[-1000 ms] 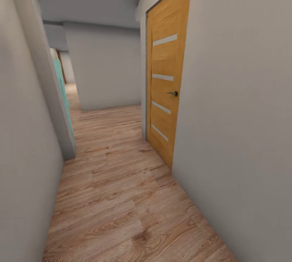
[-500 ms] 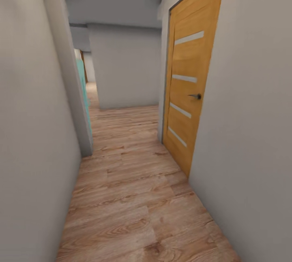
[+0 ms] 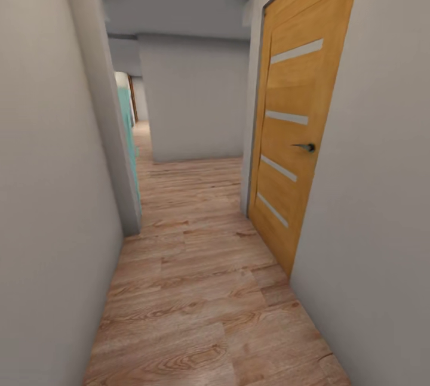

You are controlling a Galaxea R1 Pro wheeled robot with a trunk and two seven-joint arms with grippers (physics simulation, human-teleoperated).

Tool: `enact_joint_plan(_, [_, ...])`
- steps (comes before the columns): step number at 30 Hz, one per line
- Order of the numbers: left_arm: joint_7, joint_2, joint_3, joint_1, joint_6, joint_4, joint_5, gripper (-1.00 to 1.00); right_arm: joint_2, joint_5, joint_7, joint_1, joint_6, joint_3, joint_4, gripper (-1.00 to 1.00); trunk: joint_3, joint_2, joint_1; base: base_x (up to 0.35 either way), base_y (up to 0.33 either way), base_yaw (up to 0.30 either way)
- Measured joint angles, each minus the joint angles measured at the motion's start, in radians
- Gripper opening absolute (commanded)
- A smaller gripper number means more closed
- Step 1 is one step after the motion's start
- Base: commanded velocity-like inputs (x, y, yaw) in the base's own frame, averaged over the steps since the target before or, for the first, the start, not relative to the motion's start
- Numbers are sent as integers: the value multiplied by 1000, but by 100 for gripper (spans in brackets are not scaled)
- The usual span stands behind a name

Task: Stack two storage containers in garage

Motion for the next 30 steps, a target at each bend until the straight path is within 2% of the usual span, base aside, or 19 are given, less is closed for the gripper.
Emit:
enact_joint_plan(13, [0,0,1,0,-5,0,0,100,0,2,-1,0,0,-1,0,100,0,0,0,318,-100,14])
enact_joint_plan(30, [0,0,3,0,-6,0,0,100,-4,3,0,0,-3,0,0,100,0,0,0,317,-103,256])
